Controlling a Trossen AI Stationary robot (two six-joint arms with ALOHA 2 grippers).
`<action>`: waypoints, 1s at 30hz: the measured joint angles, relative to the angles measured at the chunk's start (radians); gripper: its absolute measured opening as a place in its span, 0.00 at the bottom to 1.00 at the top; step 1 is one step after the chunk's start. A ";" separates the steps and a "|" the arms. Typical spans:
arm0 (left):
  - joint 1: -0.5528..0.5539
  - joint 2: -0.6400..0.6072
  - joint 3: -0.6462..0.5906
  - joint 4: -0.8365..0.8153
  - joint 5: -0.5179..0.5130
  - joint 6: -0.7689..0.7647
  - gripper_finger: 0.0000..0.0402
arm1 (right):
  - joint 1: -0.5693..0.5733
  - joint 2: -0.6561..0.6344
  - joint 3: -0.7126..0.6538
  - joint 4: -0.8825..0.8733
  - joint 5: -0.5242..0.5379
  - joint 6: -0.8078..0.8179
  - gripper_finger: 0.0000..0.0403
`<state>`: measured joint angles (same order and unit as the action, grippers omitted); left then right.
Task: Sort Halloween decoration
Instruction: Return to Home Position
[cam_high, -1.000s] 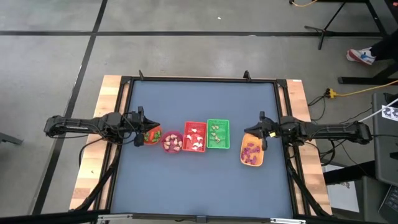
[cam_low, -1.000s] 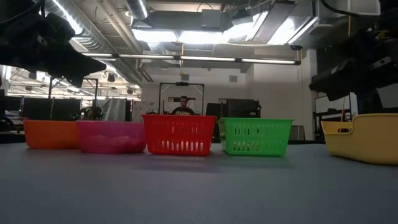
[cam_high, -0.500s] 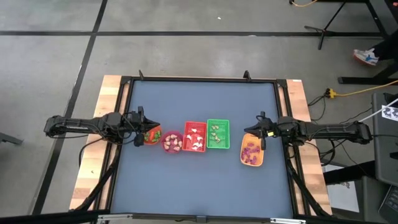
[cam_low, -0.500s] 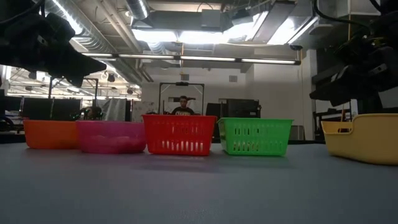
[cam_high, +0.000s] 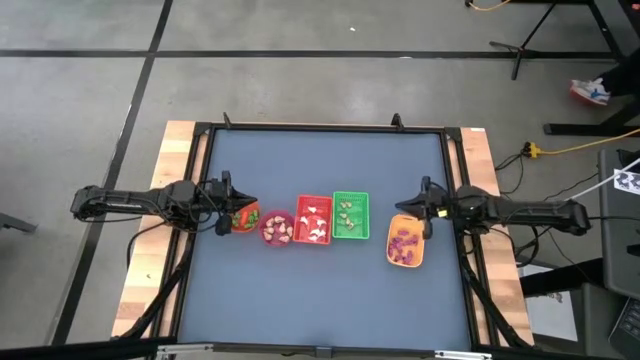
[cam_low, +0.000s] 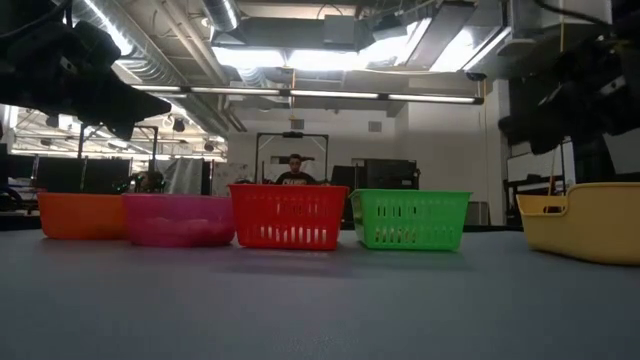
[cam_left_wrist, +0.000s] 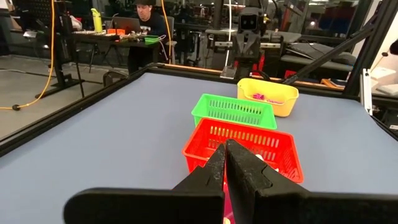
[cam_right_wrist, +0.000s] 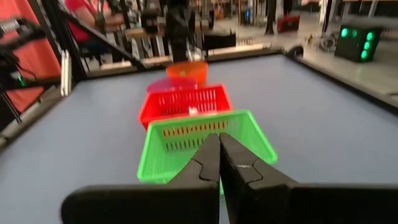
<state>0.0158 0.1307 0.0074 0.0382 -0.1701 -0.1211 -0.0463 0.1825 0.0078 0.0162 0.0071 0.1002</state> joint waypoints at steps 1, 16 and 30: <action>0.000 0.000 0.000 0.000 0.000 0.000 0.00 | 0.000 -0.020 0.000 0.000 0.000 0.000 0.00; 0.000 0.000 0.000 0.000 0.000 0.000 0.00 | 0.000 -0.180 0.000 0.007 0.002 -0.001 0.00; 0.000 0.000 0.000 0.000 0.000 0.000 0.00 | 0.000 -0.180 0.000 0.001 0.001 0.000 0.00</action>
<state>0.0157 0.1307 0.0074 0.0383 -0.1703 -0.1214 -0.0460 0.0025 0.0074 0.0170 0.0082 0.0998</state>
